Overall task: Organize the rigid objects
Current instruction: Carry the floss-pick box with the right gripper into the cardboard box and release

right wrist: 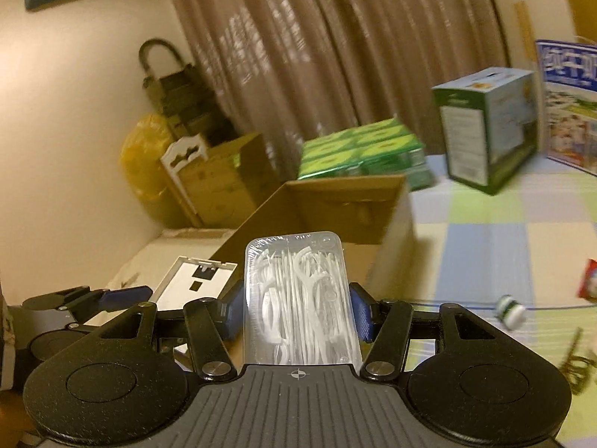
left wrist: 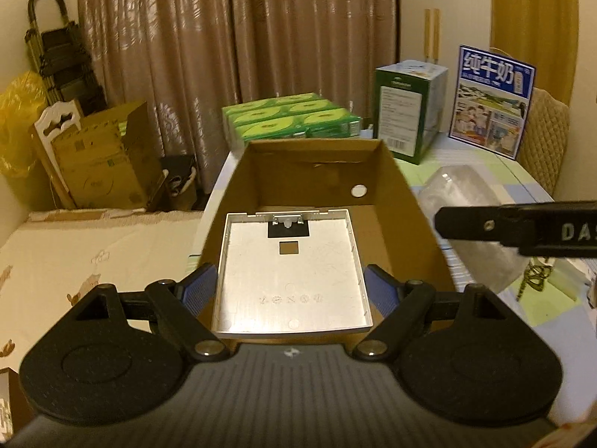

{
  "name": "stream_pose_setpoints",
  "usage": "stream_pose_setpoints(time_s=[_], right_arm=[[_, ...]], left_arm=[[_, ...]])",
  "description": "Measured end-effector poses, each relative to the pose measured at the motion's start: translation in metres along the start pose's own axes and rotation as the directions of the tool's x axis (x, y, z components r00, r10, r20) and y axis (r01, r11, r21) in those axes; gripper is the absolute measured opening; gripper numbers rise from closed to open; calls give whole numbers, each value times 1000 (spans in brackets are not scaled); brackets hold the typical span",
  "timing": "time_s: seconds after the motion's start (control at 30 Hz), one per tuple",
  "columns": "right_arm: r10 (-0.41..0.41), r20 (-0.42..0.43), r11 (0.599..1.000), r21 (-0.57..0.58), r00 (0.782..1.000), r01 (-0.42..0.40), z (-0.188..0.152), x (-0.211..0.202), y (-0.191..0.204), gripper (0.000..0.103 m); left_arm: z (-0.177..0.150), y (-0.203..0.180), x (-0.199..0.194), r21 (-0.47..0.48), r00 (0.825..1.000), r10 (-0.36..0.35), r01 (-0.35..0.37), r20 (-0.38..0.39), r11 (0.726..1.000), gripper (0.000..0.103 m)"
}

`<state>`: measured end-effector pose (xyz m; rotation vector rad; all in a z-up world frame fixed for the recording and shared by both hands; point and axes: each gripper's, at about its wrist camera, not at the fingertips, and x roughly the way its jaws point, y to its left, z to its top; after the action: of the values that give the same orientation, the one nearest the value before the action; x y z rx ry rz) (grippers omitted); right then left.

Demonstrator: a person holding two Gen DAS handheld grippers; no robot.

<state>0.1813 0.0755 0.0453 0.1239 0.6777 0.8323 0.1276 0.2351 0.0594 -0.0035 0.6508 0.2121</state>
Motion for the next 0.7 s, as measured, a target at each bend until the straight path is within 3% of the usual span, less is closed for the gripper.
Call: stream_pose_setpoints(time_s=[0.3, 0.7], right_arm=[[-17, -23, 1000, 12, 1000, 17, -8, 31, -3, 54], [-37, 66, 999, 42, 997, 34, -5, 2, -11, 69]], left_arm=[[-12, 15, 16, -11, 1000, -23, 23, -1, 1000, 83], [-19, 16, 4, -59, 1000, -14, 15, 17, 998, 86]])
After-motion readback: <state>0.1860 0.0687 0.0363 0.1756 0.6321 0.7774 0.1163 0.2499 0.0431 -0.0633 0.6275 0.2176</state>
